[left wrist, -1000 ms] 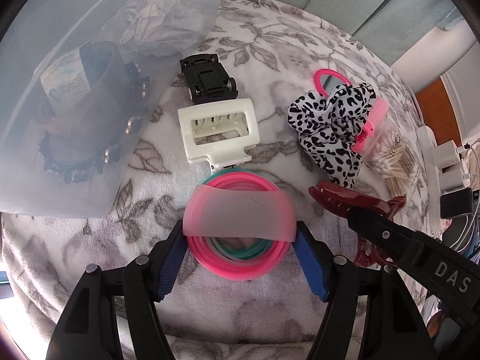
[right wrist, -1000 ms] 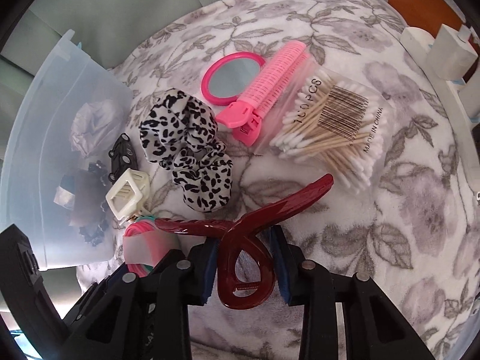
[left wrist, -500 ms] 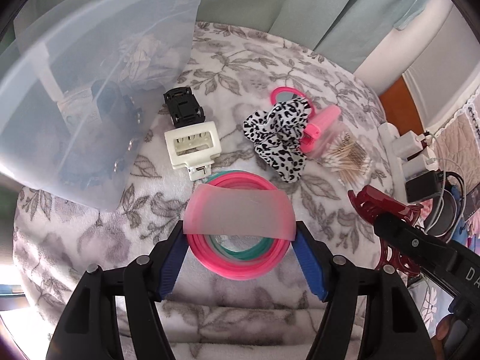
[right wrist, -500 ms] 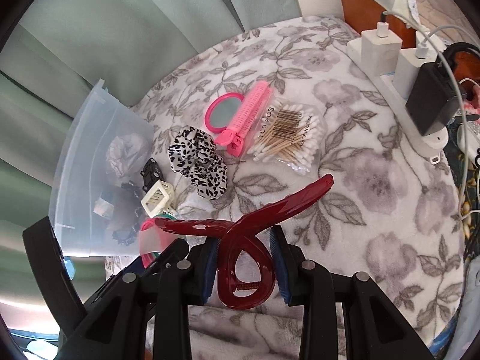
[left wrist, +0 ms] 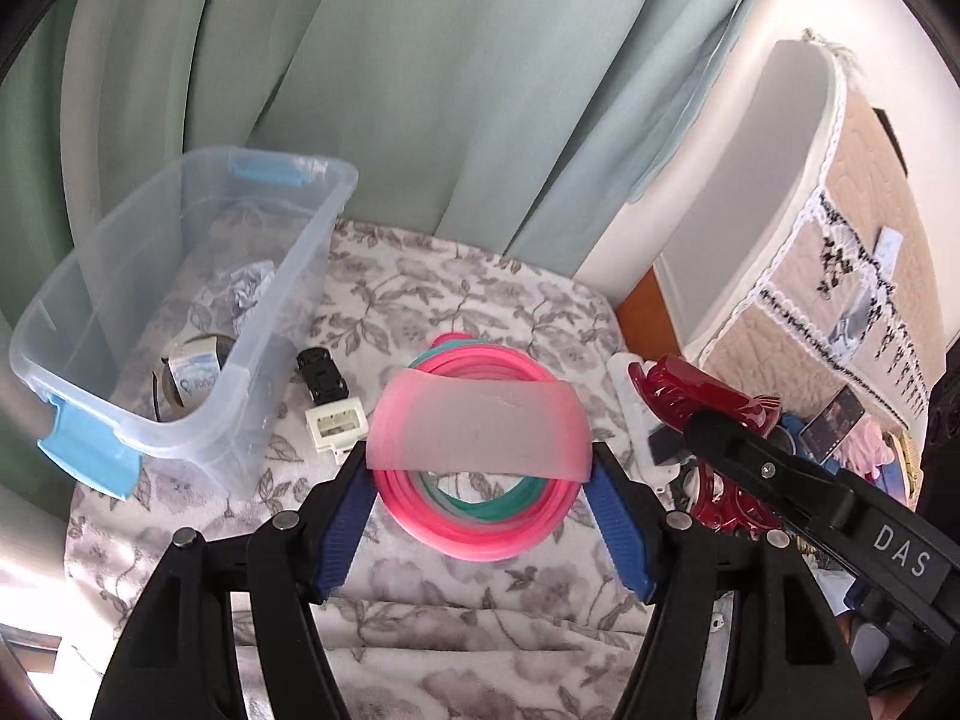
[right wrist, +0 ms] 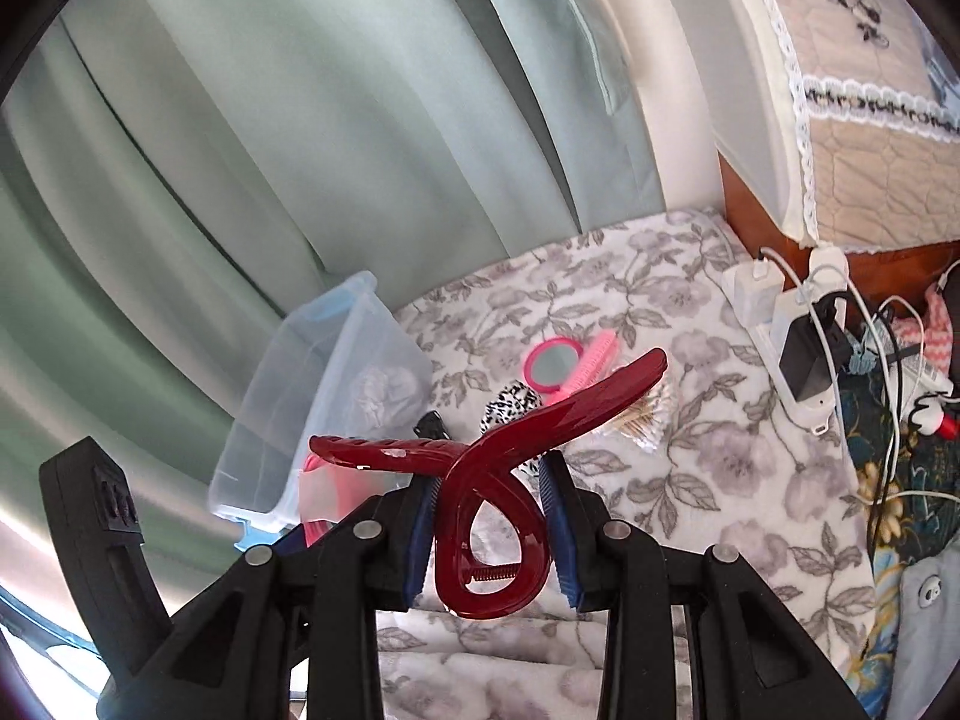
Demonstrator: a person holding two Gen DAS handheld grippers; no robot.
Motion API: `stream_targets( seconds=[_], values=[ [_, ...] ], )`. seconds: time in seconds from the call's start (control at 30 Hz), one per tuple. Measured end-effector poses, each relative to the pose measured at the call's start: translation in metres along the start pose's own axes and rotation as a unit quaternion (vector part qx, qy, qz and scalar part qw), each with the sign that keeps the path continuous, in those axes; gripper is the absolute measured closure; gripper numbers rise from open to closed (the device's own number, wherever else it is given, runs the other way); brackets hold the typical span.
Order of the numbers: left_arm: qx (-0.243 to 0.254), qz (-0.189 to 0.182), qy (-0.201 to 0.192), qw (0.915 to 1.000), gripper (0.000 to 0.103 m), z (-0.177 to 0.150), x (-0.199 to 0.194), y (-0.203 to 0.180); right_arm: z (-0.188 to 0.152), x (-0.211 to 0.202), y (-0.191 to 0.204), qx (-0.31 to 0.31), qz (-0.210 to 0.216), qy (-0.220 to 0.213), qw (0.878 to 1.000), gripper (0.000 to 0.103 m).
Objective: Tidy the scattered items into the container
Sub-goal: 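Lift and carry the bangles and claw clip over the clear container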
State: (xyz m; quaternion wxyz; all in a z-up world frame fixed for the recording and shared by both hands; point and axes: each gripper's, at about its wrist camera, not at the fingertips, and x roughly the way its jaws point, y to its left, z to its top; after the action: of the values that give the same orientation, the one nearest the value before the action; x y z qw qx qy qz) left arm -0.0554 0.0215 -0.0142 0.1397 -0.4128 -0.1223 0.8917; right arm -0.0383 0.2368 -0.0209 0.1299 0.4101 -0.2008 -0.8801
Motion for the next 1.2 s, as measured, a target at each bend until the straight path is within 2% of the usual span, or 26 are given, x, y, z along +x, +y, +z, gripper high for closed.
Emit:
stream_targets(
  seconds=[0.27,0.47,0.77,1.2],
  values=[
    [-0.003,-0.014,-0.067,0.9976,0.032,0.018,-0.056,0.008,0.008,-0.047,0.039,-0.034,0.023,-0.063,0.997,0.067],
    [-0.022,-0.005,-0.098,0.9949,0.032,0.028,-0.081,0.031,0.010,-0.059,0.069,-0.057,0.037,-0.081,0.994,0.067],
    [-0.062,0.013,-0.130,0.9894,0.032,0.034,-0.106,0.076,0.012,-0.052,0.114,-0.096,0.055,-0.080,0.991,0.067],
    [-0.103,0.032,-0.144,0.9836,0.032,0.038,-0.112,0.134,0.010,-0.016,0.168,-0.145,0.065,-0.053,0.986,0.067]
  ],
)
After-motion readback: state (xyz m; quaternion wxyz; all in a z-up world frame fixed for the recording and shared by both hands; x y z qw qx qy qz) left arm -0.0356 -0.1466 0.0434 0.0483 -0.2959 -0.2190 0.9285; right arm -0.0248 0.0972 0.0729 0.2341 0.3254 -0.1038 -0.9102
